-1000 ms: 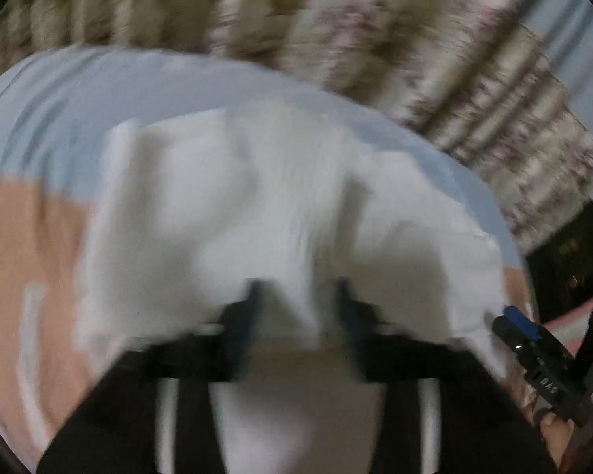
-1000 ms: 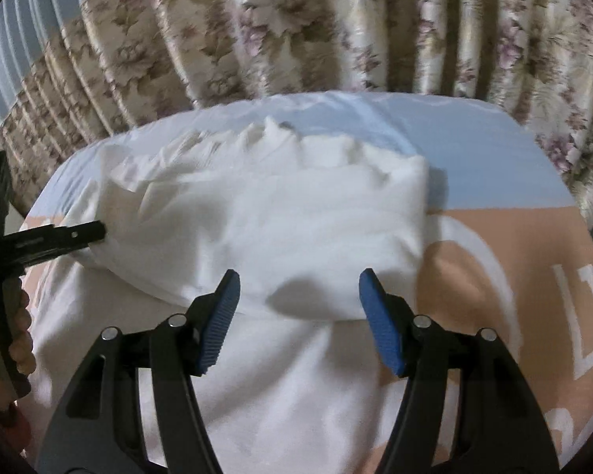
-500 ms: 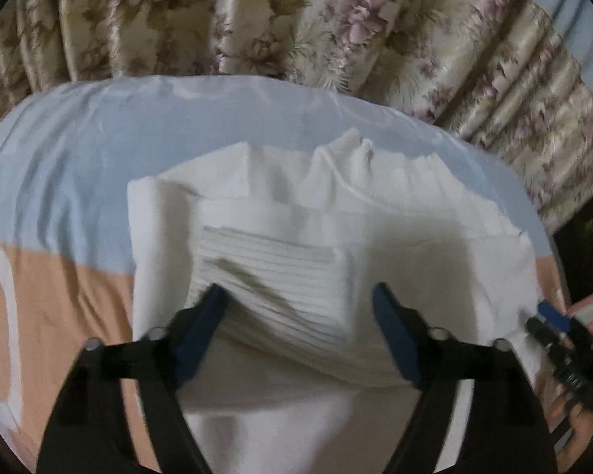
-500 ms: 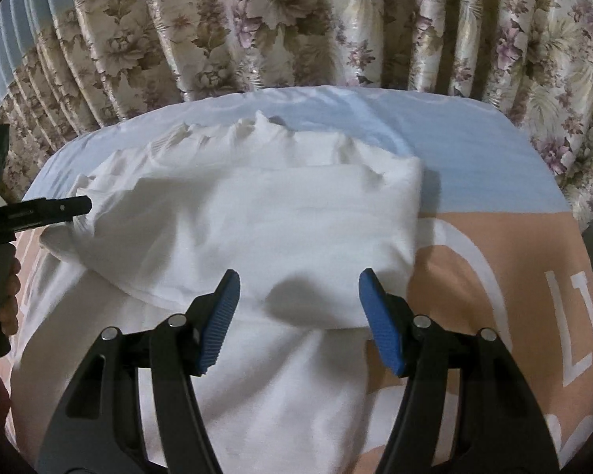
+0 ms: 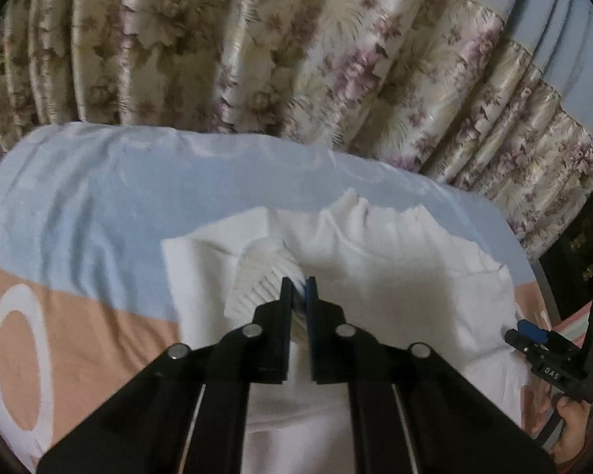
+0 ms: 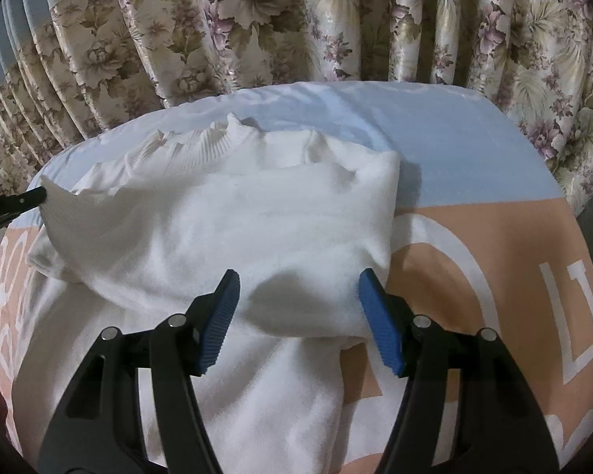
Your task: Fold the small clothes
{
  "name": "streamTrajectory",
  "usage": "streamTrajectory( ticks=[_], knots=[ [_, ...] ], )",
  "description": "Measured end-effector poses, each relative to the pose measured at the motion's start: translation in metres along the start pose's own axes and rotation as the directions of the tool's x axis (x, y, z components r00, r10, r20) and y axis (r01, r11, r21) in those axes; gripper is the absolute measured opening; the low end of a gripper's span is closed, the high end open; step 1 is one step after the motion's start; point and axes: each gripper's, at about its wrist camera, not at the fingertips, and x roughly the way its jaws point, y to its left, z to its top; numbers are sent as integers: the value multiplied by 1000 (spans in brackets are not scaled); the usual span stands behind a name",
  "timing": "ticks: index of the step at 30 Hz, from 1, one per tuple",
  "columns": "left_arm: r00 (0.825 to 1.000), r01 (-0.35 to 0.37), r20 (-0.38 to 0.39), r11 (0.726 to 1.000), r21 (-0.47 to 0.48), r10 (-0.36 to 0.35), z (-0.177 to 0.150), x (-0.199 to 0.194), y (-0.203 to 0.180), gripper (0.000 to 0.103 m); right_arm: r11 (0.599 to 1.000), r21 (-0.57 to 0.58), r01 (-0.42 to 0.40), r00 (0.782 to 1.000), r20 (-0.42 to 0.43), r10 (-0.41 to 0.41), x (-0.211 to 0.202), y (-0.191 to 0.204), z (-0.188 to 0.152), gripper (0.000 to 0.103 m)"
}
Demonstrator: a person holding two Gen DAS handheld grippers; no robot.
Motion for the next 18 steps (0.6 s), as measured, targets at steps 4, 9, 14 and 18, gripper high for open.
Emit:
streamTrajectory(
  ticks=[4,9,14,18],
  knots=[
    [1000,-16,-10,999,-42,16,-20,-7,19,7,1000,-18,-10,1000,-3,10,3,5,1,64],
    [997,-29,-69,997,-65,24,-39,-6,31,14,999,-40,-14,1000,-7,14,6,12,2,65],
    [993,-116,-30,993,-15,115,-36,-25,26,76,999,-37,-15,1000,-7,15,5,8,4,66],
    [990,-133,-41,990,50,135,-17,-14,16,77,1000,-12,1,1000,-4,-1,7,-5,15,67]
  ],
)
